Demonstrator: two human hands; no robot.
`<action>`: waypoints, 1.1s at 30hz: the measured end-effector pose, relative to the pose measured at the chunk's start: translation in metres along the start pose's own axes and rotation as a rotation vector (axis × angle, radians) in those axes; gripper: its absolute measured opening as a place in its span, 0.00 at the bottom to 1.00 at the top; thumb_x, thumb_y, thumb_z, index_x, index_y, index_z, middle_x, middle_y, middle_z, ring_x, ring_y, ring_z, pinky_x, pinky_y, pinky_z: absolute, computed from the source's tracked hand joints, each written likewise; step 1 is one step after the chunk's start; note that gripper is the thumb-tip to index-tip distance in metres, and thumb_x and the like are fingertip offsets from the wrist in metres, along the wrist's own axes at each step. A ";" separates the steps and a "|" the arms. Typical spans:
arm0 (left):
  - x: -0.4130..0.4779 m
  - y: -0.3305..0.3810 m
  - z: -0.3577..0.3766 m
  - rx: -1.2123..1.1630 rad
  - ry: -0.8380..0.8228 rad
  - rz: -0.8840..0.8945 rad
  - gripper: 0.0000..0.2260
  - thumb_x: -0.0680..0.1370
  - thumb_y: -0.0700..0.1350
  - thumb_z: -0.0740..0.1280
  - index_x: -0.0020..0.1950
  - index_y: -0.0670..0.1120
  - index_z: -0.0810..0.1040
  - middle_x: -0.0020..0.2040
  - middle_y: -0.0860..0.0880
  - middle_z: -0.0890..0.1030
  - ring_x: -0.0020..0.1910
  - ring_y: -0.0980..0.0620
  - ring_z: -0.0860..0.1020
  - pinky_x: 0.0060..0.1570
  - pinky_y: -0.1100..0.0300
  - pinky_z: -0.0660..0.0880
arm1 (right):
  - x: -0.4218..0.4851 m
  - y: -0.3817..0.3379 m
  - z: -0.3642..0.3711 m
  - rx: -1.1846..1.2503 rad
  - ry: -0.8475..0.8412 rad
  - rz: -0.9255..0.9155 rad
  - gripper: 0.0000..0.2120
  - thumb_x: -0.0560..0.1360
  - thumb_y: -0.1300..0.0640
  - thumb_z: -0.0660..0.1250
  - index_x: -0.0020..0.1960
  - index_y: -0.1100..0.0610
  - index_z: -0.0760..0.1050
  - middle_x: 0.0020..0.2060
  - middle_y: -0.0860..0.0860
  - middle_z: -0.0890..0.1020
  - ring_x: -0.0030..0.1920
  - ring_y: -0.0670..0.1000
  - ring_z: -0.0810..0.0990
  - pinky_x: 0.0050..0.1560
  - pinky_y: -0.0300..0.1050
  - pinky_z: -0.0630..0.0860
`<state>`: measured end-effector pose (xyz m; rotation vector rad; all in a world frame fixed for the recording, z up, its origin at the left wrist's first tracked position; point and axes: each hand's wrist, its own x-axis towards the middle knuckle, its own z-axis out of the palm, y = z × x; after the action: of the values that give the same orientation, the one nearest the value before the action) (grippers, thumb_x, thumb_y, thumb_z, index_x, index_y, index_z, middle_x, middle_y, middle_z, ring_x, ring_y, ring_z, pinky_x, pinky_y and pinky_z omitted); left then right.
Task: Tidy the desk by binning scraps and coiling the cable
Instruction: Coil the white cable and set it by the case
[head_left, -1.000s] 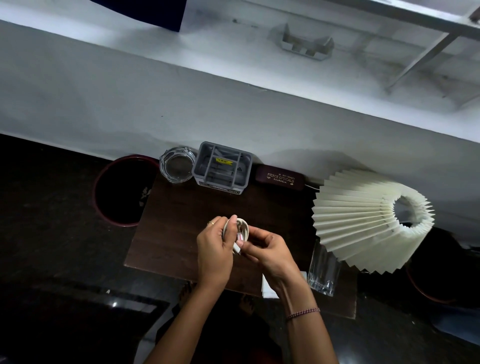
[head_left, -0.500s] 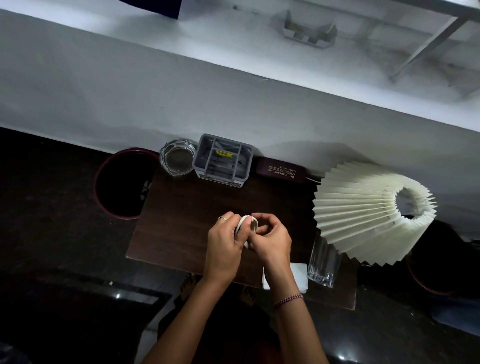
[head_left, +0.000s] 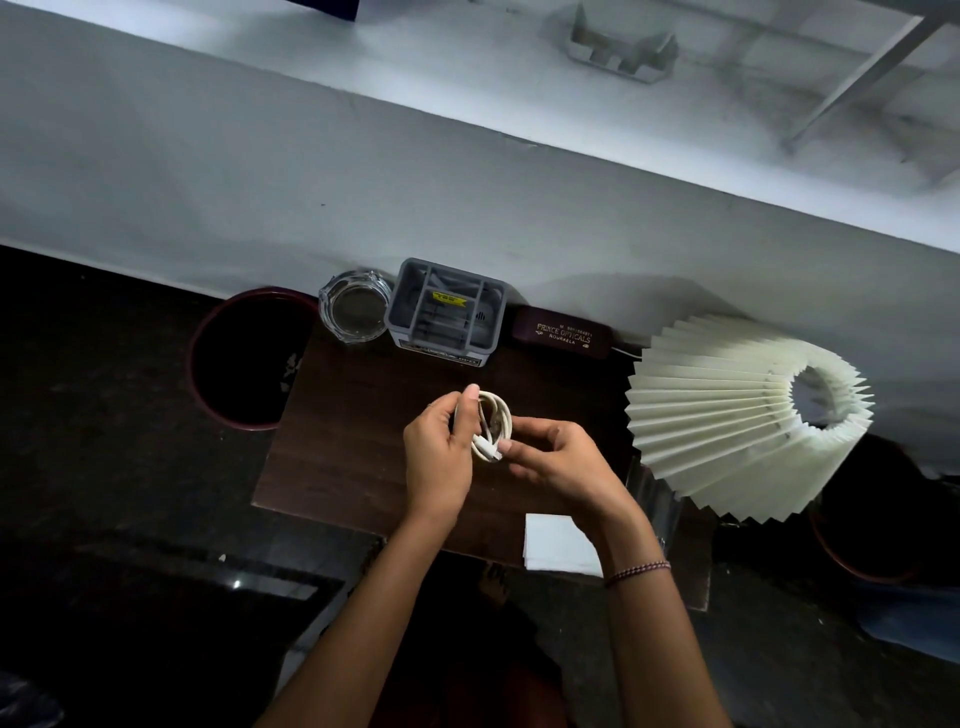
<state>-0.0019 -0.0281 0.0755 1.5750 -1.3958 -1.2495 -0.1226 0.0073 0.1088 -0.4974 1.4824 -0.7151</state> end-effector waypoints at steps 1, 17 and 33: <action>0.001 0.000 0.000 -0.032 -0.012 -0.020 0.19 0.79 0.50 0.59 0.31 0.42 0.73 0.27 0.51 0.73 0.27 0.60 0.70 0.29 0.69 0.65 | 0.000 0.000 -0.002 0.006 0.006 0.008 0.10 0.73 0.62 0.69 0.50 0.48 0.79 0.44 0.48 0.84 0.46 0.45 0.82 0.46 0.37 0.80; 0.018 -0.018 0.001 -0.154 -0.140 -0.342 0.04 0.76 0.46 0.66 0.44 0.51 0.80 0.37 0.51 0.82 0.35 0.56 0.80 0.39 0.60 0.79 | 0.017 0.021 0.003 0.435 0.455 -0.190 0.22 0.70 0.72 0.68 0.62 0.61 0.71 0.47 0.54 0.81 0.39 0.42 0.83 0.48 0.36 0.80; 0.066 -0.047 0.069 0.093 -0.208 -0.678 0.11 0.77 0.38 0.63 0.58 0.37 0.77 0.51 0.39 0.82 0.46 0.44 0.83 0.52 0.50 0.80 | 0.091 0.041 -0.023 0.353 0.590 -0.050 0.21 0.73 0.74 0.61 0.65 0.65 0.70 0.62 0.63 0.77 0.63 0.58 0.76 0.66 0.52 0.71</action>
<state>-0.0542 -0.0767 -0.0034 2.1308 -1.0728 -1.7973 -0.1448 -0.0243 0.0137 -0.0449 1.8346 -1.2055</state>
